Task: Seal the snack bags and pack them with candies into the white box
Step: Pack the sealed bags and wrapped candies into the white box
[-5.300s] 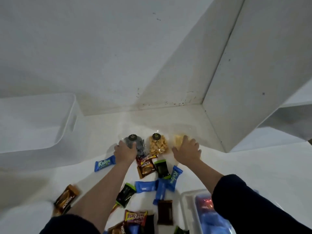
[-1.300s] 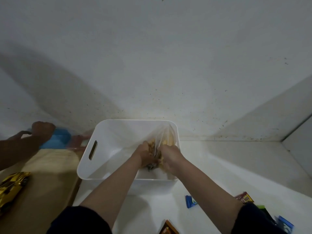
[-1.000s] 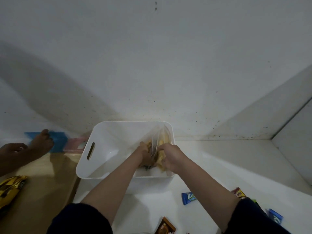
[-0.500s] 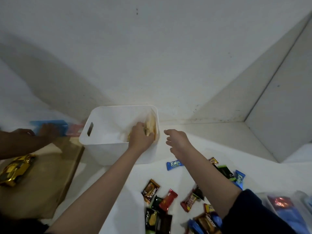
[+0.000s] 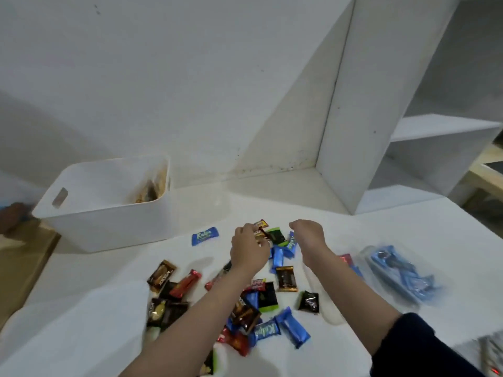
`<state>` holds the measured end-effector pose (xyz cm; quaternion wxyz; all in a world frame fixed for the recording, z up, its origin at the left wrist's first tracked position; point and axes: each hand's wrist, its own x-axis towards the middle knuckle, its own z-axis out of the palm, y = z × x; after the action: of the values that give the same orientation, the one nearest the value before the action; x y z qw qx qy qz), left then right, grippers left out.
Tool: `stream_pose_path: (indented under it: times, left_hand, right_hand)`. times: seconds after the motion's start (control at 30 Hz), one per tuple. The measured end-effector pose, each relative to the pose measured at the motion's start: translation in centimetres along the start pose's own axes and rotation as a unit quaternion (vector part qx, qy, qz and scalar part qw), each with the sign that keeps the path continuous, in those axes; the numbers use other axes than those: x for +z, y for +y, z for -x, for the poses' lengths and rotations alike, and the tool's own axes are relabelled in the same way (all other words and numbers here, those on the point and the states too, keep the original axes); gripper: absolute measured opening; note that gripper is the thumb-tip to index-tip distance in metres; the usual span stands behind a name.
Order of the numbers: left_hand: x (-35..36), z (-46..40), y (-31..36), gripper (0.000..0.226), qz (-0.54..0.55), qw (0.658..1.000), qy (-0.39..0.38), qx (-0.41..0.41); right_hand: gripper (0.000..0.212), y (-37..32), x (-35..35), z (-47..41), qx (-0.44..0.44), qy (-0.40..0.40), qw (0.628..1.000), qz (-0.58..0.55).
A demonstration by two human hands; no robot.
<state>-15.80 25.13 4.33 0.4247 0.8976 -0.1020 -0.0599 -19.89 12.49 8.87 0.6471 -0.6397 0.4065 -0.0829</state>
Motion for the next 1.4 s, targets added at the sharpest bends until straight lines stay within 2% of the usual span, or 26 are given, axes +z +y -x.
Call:
stream_pose_path:
  times: [0.07, 0.17, 0.27, 0.37, 0.47, 0.53, 0.67, 0.77, 0.97, 1.1, 1.2, 1.3, 1.4]
  left_hand:
    - [4.4, 1.5, 2.0, 0.038, 0.004, 0.999, -0.038, -0.035]
    - [11.3, 4.2, 4.5, 0.048, 0.006, 0.99, -0.087, -0.114]
    - [16.5, 5.7, 6.1, 0.064, -0.026, 0.979, -0.101, -0.175]
    - [19.3, 7.2, 7.1, 0.063, -0.04, 0.966, -0.113, -0.228]
    - [20.8, 8.3, 7.2, 0.056, -0.023, 0.961, -0.114, -0.251]
    - [21.5, 8.8, 7.2, 0.053, 0.01, 0.96, -0.101, -0.26]
    - [21.8, 9.1, 6.7, 0.056, 0.093, 0.95, -0.063, -0.29]
    - [22.0, 9.0, 6.1, 0.05, 0.129, 0.938, -0.048, -0.319]
    - [22.3, 9.3, 5.9, 0.046, 0.161, 0.931, -0.03, -0.325]
    - [22.4, 9.4, 5.8, 0.043, 0.177, 0.928, -0.024, -0.328]
    - [22.3, 9.5, 5.9, 0.039, 0.186, 0.926, -0.021, -0.327]
    - [22.0, 9.6, 6.0, 0.024, 0.198, 0.921, -0.027, -0.333]
    - [21.6, 9.8, 6.0, 0.025, 0.267, 0.889, -0.016, -0.371]
  right_hand:
    - [0.003, 1.7, -4.7, -1.4, -0.025, 0.014, 0.999, 0.025]
    - [0.031, 3.9, -12.6, -3.6, -0.033, 0.026, 0.995, 0.091]
    - [0.039, 5.9, -19.9, -6.2, -0.054, 0.054, 0.98, 0.184]
    - [0.044, 7.7, -25.7, -8.8, -0.055, 0.077, 0.945, 0.312]
    - [0.042, 9.0, -29.7, -11.0, -0.045, 0.099, 0.892, 0.439]
    - [0.038, 9.8, -31.4, -12.2, -0.031, 0.094, 0.881, 0.463]
    - [0.024, 11.7, -32.7, -13.7, -0.023, 0.033, 0.914, 0.404]
    - [0.019, 12.0, -33.2, -13.9, -0.033, 0.041, 0.929, 0.366]
    - [0.022, 11.8, -34.1, -14.0, -0.03, 0.059, 0.961, 0.269]
    - [0.02, 10.8, -32.8, -12.9, -0.036, 0.063, 0.983, 0.167]
    - [0.02, 10.2, -30.0, -11.4, -0.041, 0.028, 0.99, 0.134]
    - [0.021, 10.5, -26.8, -9.7, -0.025, -0.02, 0.99, 0.138]
    - [0.019, 10.9, -24.7, -8.5, -0.026, -0.051, 0.986, 0.159]
